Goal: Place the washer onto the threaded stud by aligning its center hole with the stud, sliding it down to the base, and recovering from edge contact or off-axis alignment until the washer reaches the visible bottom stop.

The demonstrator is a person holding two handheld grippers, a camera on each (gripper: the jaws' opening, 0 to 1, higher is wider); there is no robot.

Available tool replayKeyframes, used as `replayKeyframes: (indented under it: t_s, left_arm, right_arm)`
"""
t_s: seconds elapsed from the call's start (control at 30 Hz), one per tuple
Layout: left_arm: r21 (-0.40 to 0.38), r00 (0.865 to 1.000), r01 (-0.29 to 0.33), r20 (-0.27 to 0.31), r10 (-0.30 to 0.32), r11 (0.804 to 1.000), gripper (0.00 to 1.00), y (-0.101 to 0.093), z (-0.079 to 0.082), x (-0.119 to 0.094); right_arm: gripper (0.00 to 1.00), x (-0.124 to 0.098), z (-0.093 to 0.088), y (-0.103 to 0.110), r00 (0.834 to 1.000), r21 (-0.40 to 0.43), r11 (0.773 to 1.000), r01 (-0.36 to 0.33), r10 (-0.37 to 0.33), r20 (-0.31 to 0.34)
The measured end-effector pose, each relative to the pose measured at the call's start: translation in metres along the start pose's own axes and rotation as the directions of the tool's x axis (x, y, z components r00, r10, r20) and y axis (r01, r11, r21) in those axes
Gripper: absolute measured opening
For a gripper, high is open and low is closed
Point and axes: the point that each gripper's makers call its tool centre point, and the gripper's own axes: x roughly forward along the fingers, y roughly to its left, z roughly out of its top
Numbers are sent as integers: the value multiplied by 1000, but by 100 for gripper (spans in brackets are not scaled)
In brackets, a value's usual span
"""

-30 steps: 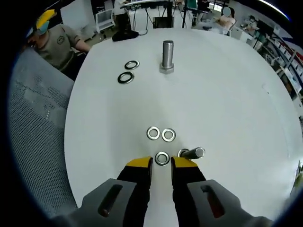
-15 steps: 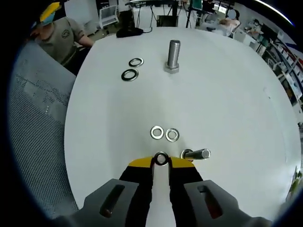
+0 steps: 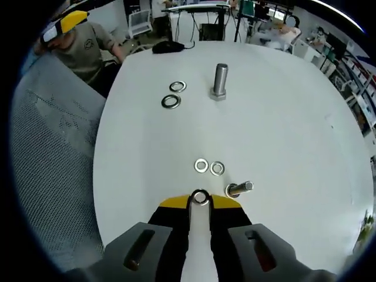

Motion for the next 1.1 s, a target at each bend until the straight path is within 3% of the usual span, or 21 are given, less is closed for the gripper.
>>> replayKeyframes:
  t_s: [0.67, 1.1]
  left_arm:
    - [2, 1000, -4, 5, 4, 1000, 42, 0, 1, -1]
    - [5, 1000, 1, 2, -1, 1000, 41, -1, 0, -1]
  right_arm:
    - [12, -32, 9, -20, 999, -80, 996, 26, -28, -34]
    - [12, -35, 15, -39, 995, -122, 992, 31, -42, -89]
